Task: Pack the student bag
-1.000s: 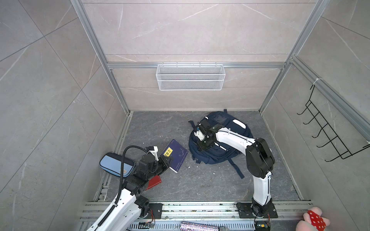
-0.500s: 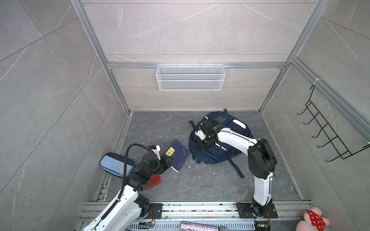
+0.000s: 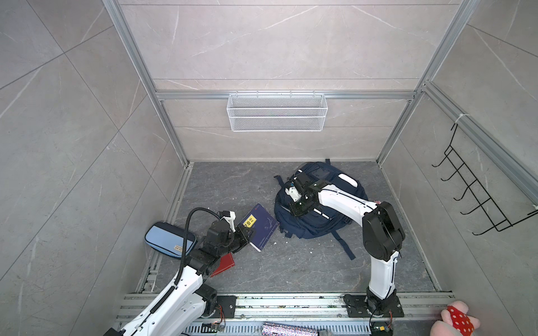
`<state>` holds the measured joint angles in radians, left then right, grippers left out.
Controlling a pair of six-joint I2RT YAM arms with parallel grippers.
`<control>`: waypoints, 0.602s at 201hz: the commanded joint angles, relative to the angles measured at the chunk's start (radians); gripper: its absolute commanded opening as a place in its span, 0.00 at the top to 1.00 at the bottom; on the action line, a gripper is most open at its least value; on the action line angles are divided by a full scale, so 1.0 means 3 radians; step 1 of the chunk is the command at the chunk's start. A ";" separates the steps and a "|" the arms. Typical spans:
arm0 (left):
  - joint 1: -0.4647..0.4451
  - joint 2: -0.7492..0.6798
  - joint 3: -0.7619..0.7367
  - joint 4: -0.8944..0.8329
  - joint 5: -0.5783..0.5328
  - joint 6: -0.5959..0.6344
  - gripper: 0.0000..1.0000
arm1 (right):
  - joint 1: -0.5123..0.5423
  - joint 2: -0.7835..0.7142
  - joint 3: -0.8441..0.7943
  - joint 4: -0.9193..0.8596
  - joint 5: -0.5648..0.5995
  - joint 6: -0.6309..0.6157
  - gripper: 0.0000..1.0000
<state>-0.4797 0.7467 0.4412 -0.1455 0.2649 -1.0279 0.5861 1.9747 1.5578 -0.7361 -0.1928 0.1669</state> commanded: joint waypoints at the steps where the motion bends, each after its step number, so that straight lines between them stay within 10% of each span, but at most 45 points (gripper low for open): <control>1: 0.0013 0.0023 0.0184 0.0275 0.0095 0.0104 1.00 | -0.0045 -0.0083 0.0038 0.0073 -0.0074 0.0094 0.92; 121: 0.0004 0.0344 0.0321 0.0710 0.0504 0.0216 1.00 | 0.0227 -0.0638 0.0258 -0.0204 0.0278 -0.0387 1.00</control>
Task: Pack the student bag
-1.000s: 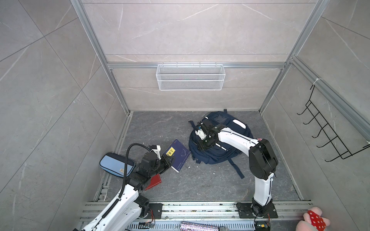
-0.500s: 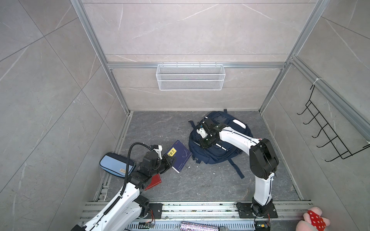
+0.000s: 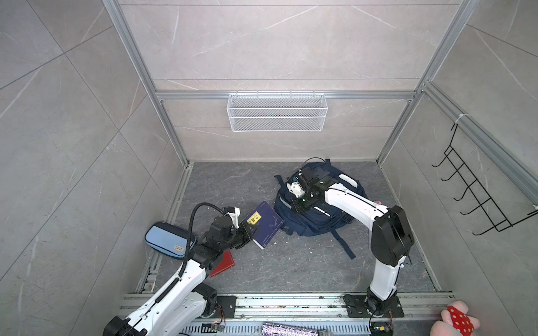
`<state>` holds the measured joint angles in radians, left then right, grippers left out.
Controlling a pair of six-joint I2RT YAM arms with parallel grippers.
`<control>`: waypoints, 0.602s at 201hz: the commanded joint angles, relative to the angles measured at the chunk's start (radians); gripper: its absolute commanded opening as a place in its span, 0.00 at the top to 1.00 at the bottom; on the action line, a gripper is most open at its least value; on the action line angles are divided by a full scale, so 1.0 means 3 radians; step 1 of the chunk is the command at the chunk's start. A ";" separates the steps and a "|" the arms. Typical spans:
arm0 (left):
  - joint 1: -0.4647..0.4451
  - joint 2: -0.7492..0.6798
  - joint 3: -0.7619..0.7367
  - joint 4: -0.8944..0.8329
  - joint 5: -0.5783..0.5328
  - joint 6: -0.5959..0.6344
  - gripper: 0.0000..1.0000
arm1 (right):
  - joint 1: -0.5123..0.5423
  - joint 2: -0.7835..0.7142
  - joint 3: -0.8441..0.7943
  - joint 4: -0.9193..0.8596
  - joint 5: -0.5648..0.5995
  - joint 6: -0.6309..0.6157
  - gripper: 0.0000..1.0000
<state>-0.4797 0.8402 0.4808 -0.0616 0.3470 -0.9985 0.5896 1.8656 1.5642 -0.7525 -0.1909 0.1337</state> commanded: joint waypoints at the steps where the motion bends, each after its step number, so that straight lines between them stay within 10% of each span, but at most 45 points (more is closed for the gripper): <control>1: 0.0004 0.0035 0.0188 0.0435 0.0232 0.0120 1.00 | 0.0232 -0.0278 0.0242 -0.0158 0.0285 -0.0290 1.00; 121: -0.0240 0.0678 0.0234 0.1279 -0.0042 -0.0193 1.00 | 0.0407 -0.0460 0.1522 -0.0655 0.0998 -0.0617 1.00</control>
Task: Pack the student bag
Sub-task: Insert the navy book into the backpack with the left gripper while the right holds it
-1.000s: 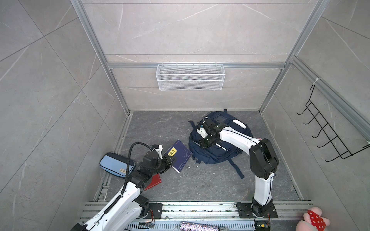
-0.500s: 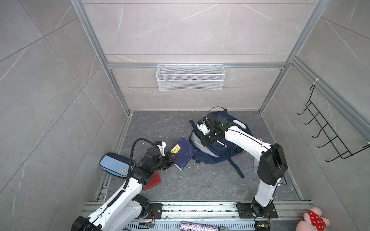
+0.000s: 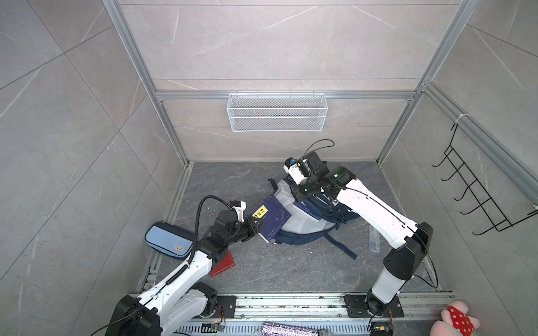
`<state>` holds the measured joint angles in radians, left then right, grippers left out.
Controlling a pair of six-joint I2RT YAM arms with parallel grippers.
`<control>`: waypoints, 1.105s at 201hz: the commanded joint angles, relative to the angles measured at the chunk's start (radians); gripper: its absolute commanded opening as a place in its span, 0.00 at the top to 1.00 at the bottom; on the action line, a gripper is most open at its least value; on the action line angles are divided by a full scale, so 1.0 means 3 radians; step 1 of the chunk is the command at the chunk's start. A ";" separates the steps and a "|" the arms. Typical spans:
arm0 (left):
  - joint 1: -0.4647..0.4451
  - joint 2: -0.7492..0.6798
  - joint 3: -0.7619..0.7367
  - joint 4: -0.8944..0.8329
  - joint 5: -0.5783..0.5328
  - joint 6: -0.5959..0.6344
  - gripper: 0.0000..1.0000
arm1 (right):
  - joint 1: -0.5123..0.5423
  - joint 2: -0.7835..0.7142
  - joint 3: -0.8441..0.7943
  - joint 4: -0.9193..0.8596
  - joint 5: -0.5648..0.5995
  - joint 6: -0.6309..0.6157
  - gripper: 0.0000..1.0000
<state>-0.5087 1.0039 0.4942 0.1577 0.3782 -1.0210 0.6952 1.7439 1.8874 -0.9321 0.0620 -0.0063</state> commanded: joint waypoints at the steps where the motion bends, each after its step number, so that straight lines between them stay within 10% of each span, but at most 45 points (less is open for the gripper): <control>1: -0.0155 0.0139 0.0191 0.0561 -0.0157 -0.0122 1.00 | 0.0058 -0.0053 0.0459 -0.0060 0.0156 -0.0152 1.00; 85: -0.0759 0.1516 0.0860 0.1320 -0.0803 -0.0437 1.00 | 0.0197 0.0004 0.0968 -0.0155 0.0110 -0.0117 1.00; 222: -0.0932 0.3097 0.1728 0.1673 -0.1061 -0.0631 1.00 | 0.0314 -0.0078 0.0909 0.0003 0.0018 0.0082 1.00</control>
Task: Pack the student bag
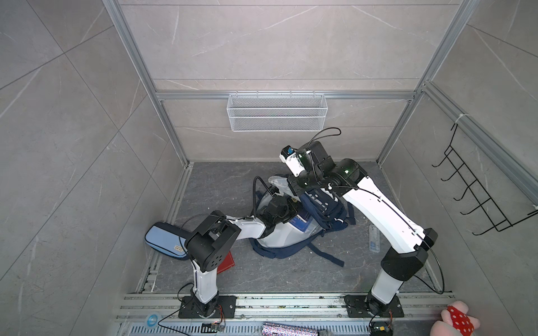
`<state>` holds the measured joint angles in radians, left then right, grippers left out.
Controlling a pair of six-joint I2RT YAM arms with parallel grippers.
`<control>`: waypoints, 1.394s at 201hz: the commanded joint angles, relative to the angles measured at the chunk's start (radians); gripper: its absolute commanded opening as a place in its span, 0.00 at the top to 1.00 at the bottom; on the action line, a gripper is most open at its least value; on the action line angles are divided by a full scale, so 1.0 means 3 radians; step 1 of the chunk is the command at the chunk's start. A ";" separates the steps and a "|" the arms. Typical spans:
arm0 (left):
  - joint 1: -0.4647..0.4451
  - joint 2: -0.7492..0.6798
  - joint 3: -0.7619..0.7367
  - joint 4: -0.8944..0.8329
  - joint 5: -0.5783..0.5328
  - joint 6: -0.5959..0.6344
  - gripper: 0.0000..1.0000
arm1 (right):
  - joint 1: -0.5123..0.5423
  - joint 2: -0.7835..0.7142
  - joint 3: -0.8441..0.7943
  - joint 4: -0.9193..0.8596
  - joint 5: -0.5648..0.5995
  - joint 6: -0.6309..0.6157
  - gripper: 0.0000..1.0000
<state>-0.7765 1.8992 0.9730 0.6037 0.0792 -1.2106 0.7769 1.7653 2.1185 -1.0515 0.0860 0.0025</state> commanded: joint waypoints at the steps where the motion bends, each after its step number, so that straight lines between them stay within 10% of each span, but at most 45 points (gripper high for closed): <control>1: -0.0040 0.0115 0.0132 0.0186 -0.0064 0.0001 1.00 | 0.0043 -0.0151 0.0138 0.0401 -0.0062 0.0053 1.00; 53: -0.0060 0.0091 0.0105 -0.0002 -0.0170 0.0092 0.91 | 0.0041 -0.0116 0.0158 0.0412 -0.0006 0.0035 1.00; 136: -0.0062 -0.0695 -0.0285 -0.0131 -0.0121 0.0212 0.15 | 0.0030 -0.0101 0.0021 0.0437 0.0085 -0.0003 1.00; 168: -0.0068 -0.1561 -0.0826 -0.0473 0.0004 0.0195 0.09 | 0.0003 -0.0051 -0.0030 0.0411 0.0136 -0.0035 1.00; 228: 0.0009 -0.3650 -0.1064 -0.3269 -0.0127 0.0655 0.11 | -0.0037 -0.0045 -0.0436 0.0469 0.0049 -0.0026 1.00; 280: 0.0993 -0.3769 -0.0834 -0.3526 0.0449 0.0916 0.15 | -0.0040 -0.0354 -0.1590 0.0808 -0.0473 -0.0011 1.00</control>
<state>-0.5949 0.7143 0.6743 -0.3668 0.1081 -1.0161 0.7738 1.7401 1.7779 -0.8757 0.0113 0.0032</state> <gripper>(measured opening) 0.865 0.054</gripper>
